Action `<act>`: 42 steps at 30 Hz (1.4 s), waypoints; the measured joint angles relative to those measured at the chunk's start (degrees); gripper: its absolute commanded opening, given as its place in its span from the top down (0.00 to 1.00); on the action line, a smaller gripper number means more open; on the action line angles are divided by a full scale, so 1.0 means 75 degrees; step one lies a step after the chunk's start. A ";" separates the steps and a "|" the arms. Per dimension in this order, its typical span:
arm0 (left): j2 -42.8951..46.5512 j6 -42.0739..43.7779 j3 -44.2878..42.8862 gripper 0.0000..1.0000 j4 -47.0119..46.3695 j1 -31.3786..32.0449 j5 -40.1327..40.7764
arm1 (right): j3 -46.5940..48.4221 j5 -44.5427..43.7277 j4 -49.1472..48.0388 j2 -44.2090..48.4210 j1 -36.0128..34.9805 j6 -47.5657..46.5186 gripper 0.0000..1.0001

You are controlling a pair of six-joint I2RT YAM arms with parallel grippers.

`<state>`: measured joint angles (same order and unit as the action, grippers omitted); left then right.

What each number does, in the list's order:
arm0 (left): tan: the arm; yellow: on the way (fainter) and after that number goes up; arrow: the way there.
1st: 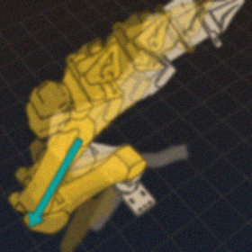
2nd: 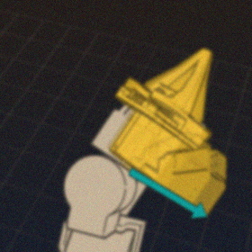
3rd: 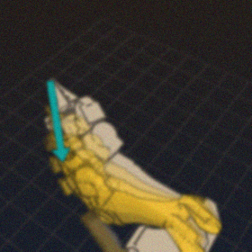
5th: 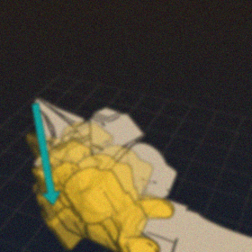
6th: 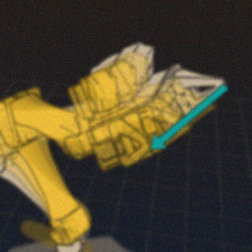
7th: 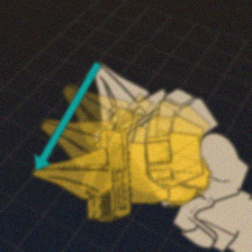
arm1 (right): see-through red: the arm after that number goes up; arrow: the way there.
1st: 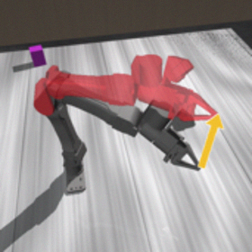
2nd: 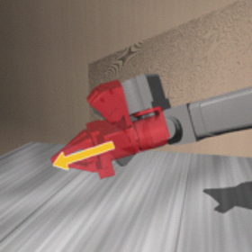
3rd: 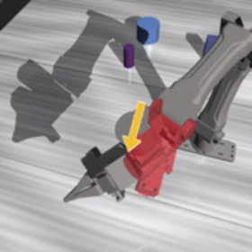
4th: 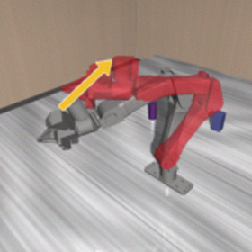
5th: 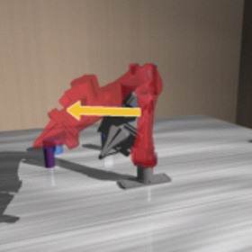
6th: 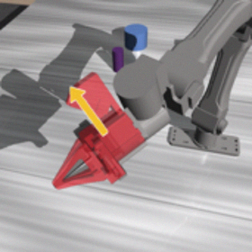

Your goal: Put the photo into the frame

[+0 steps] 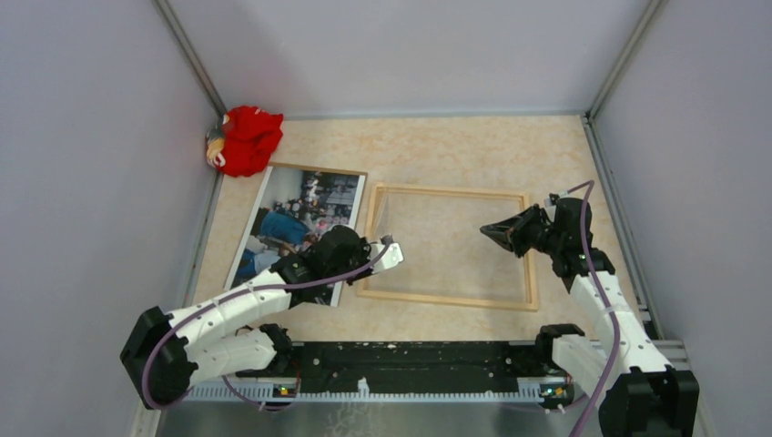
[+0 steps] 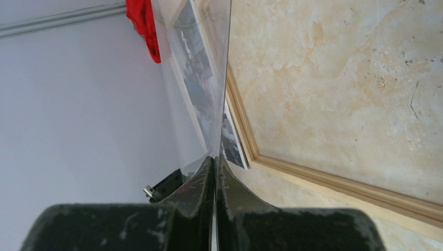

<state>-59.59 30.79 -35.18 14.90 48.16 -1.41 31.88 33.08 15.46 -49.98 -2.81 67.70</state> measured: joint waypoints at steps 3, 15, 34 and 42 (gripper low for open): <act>0.0073 -0.0169 -0.0029 0.98 0.0122 0.0000 -0.0035 | 0.0000 0.0012 0.0003 0.0006 -0.0003 -0.0003 1.00; 0.0184 -0.0708 -0.0160 0.97 0.0944 0.0114 -0.0318 | 0.0006 0.0061 0.0064 0.0041 0.0064 -0.0149 1.00; 0.0428 -0.1043 -0.0638 0.30 0.1749 0.0178 -0.0895 | 0.0819 0.0227 0.0930 -0.0361 0.0519 -0.1798 1.00; 0.0845 -0.1125 -0.1326 0.02 0.1617 -0.0061 -0.0615 | 0.1262 0.0408 0.1376 -0.0408 0.0548 -0.3034 1.00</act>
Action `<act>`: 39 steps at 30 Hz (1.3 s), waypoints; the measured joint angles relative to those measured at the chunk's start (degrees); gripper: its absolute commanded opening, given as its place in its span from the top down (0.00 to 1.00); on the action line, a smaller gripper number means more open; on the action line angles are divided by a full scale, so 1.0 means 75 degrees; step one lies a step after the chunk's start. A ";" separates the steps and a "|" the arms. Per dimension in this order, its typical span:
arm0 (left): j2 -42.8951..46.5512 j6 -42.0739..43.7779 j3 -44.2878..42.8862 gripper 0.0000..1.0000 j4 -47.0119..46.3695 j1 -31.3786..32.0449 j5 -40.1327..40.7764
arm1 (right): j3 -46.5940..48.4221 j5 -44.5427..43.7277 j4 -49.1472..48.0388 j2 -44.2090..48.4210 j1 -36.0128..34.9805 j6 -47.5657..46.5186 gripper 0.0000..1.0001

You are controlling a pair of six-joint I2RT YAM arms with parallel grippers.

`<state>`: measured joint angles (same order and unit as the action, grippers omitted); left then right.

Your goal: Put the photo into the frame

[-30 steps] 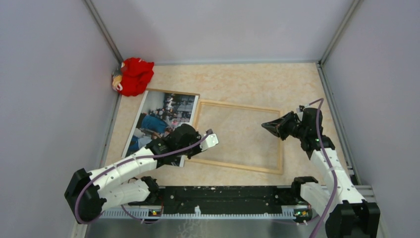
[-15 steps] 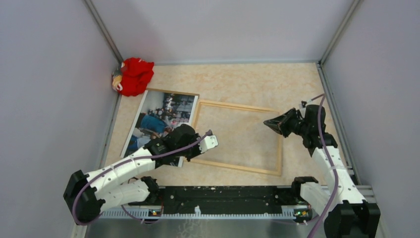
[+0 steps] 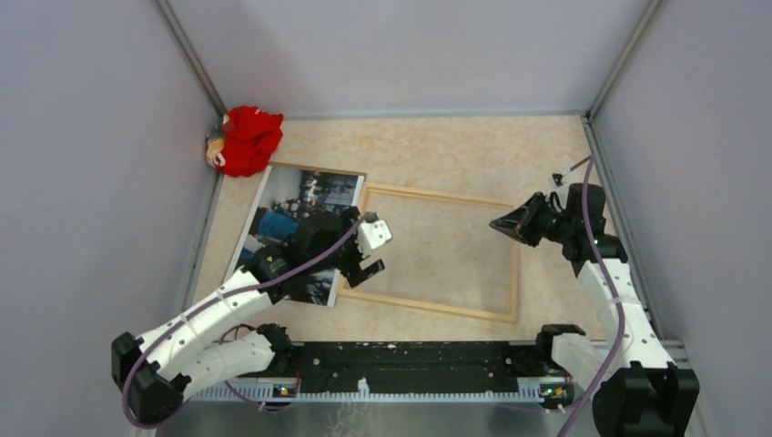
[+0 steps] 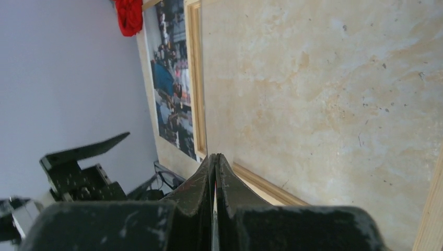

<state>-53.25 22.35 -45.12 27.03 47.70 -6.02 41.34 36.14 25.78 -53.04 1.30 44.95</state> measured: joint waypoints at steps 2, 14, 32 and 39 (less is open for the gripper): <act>-0.0009 -0.0015 -0.0157 0.05 -0.0058 -0.0612 -0.0117 | -0.0003 0.0143 -0.0093 0.0032 0.0000 -0.0052 1.00; -0.2518 0.1061 -0.0286 0.28 -0.0507 -0.3969 -0.1029 | -0.0210 0.1556 -0.2381 0.0592 -0.0073 0.0332 1.00; -0.3348 0.2594 0.0828 0.49 -0.1958 -0.4631 -0.1081 | -0.0778 0.2559 -0.7431 -0.0399 -0.1072 0.3503 1.00; -0.3657 0.2751 0.0935 0.52 -0.2154 -0.4826 -0.1413 | -0.0796 0.2527 -0.9046 -0.0883 -0.1396 0.4578 1.00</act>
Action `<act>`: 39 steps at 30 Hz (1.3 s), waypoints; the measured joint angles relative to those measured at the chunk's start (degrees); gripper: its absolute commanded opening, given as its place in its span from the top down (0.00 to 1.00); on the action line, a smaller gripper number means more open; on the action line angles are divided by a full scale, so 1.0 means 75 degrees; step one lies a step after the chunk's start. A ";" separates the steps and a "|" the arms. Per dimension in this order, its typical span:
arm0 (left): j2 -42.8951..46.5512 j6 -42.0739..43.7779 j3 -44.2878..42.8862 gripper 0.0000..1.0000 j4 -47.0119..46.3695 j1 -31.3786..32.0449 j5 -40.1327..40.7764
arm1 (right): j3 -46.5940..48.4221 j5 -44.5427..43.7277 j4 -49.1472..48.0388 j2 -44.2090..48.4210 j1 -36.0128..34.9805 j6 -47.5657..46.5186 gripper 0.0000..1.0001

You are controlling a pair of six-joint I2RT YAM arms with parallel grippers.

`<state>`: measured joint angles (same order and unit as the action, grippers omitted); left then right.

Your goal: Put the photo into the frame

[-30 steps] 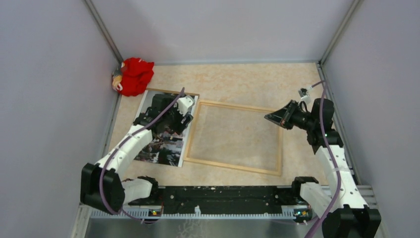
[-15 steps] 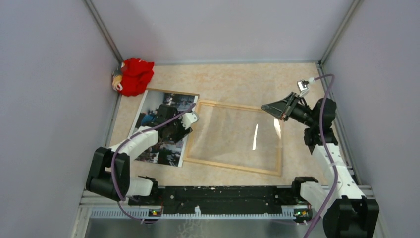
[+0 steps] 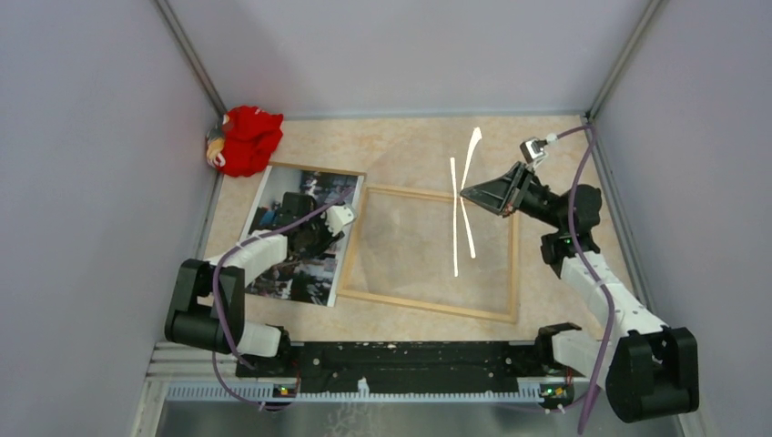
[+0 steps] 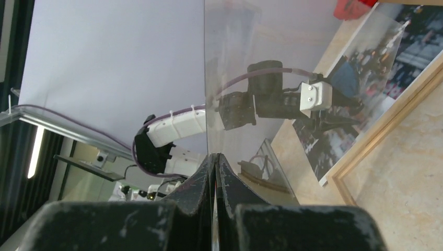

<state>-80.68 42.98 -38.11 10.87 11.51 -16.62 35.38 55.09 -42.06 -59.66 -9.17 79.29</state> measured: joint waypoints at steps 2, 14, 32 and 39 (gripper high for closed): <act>-0.0015 0.0029 0.0000 0.52 -0.0029 0.0000 -0.0096 | -0.0181 -0.0009 -0.0580 -0.0047 0.0131 0.0402 1.00; -0.0015 0.0265 0.0079 0.56 0.0064 0.0000 -0.0708 | -0.0256 -0.1046 0.3171 -0.0918 0.0740 -0.2183 1.00; -0.0015 0.0898 0.0149 0.58 0.0160 0.0032 -0.1297 | -0.0938 -0.2961 0.5986 -0.0117 0.0833 -0.3818 1.00; -0.0015 0.0947 0.0149 0.58 0.0166 0.0085 -0.1297 | -0.1536 -0.3328 0.5869 0.0152 0.0842 -0.3657 1.00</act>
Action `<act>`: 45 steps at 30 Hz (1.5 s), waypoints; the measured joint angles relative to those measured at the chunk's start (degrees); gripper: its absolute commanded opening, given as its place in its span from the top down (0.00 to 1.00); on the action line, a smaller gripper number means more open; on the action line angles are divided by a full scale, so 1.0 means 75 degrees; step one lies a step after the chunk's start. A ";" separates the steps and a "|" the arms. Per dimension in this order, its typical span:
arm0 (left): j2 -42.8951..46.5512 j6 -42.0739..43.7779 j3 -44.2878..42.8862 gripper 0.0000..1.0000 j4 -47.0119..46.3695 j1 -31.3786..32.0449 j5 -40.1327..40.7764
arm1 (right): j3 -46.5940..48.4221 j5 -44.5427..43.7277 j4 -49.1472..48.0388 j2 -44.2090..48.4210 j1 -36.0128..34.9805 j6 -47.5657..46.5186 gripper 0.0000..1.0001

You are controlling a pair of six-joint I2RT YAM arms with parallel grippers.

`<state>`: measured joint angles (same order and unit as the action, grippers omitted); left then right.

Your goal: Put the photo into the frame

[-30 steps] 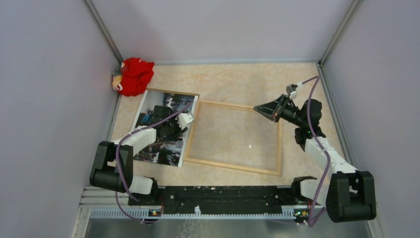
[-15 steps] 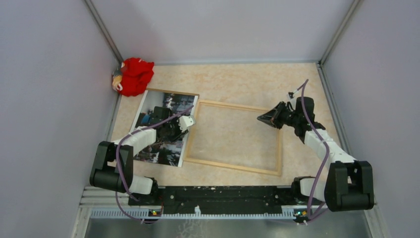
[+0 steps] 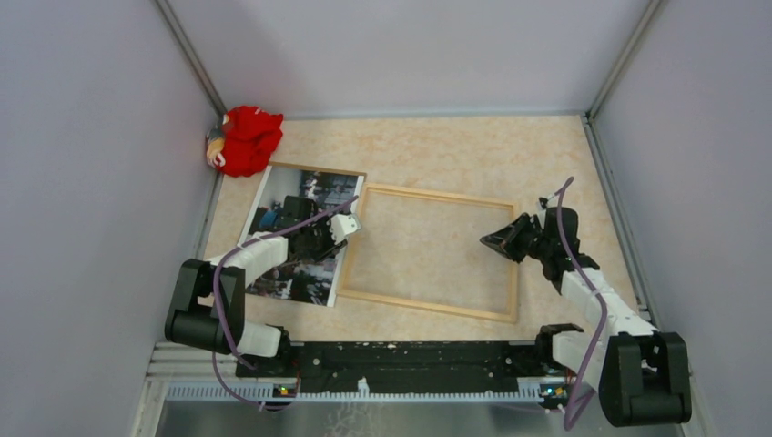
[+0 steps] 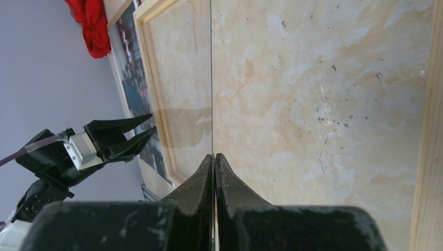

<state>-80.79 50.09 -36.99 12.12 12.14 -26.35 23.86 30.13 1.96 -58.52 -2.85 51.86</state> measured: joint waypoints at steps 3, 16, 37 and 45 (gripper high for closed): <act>0.0000 0.0015 0.0006 0.58 0.0000 0.0003 0.0000 | -0.0085 -0.0149 -0.0099 0.0198 0.0000 0.0032 1.00; 0.0000 0.0090 0.0006 0.59 0.0006 0.0050 0.0000 | -0.0283 -0.0239 -0.0501 0.0857 -0.0003 0.0038 1.00; 0.0000 0.0152 0.0020 0.59 0.0000 0.0149 -0.0064 | -0.0950 0.0490 -0.2326 0.1821 -0.0003 0.0437 1.00; 0.0000 0.0189 0.0038 0.59 -0.0009 0.0154 -0.0117 | -0.1134 0.0592 -0.2728 0.1816 -0.0003 0.0586 1.00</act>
<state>-80.79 51.51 -36.71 12.05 13.30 -27.22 15.35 34.57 -18.50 -44.91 -2.87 56.25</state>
